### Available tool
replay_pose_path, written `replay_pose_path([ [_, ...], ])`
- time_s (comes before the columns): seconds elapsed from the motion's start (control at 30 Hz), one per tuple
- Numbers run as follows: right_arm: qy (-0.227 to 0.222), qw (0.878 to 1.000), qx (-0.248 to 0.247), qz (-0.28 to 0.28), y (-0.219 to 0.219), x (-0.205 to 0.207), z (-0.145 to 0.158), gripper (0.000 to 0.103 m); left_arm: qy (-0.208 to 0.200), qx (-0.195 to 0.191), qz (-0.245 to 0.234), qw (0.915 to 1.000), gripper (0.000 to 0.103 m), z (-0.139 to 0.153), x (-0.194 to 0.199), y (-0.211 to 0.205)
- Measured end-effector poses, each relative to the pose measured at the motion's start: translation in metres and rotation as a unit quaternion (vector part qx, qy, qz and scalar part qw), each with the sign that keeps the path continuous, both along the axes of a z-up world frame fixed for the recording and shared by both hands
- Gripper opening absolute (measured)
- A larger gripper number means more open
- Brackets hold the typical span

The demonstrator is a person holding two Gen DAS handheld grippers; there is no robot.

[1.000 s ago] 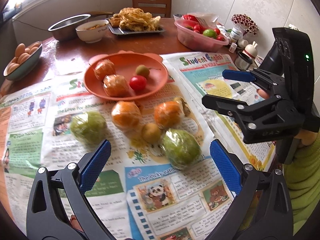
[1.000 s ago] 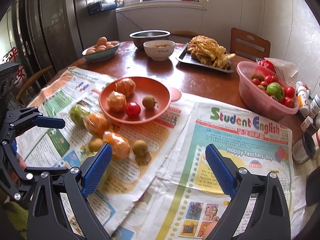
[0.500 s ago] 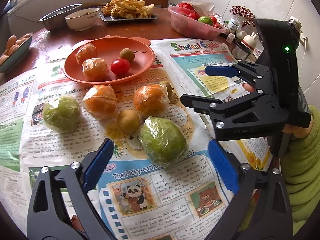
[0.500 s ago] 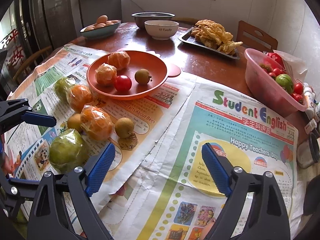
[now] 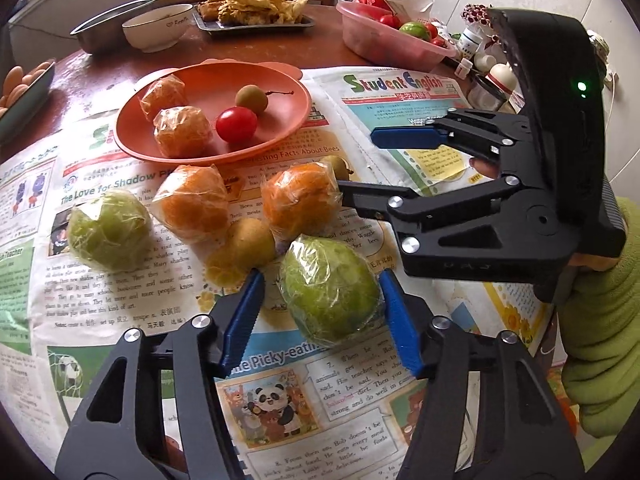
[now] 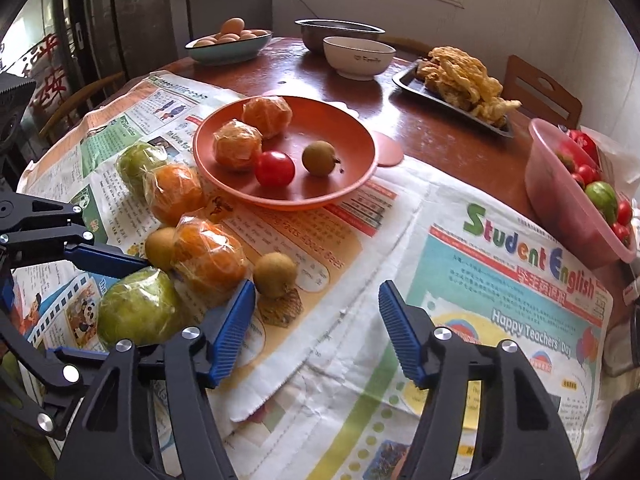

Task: Organize fruits
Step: 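Grasp the wrapped green pomelo with the left tool while the right tool grasps a kiwi, then carry the pomelo and kiwi into the orange plate and open both tools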

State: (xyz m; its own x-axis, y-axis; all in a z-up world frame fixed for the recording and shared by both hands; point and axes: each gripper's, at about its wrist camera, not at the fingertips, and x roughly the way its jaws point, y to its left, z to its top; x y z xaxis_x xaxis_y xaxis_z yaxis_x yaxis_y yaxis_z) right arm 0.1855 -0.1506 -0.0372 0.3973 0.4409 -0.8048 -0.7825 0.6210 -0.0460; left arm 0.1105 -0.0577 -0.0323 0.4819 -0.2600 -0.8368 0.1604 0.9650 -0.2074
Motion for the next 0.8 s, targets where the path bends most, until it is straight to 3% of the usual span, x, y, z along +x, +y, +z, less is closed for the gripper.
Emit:
replay_pose_path([
  [0.33,0.013,0.999,0.006,0.029,0.015,0.0,-0.003,0.024,0.0,-0.006,0.003,1.0,0.048,-0.001,-0.001,0.006],
  [0.53,0.015,1.0,0.012,0.017,0.007,-0.004,-0.003,0.023,-0.003,-0.001,0.0,1.0,0.048,-0.002,0.003,0.001],
  [0.63,0.017,1.0,0.015,0.009,0.001,-0.004,-0.003,0.023,-0.003,-0.003,-0.003,1.0,0.04,-0.002,0.003,0.0],
  [0.8,0.015,1.0,0.027,-0.003,-0.008,-0.006,0.005,0.023,-0.001,-0.014,-0.005,0.9999,0.039,0.0,0.0,0.004],
])
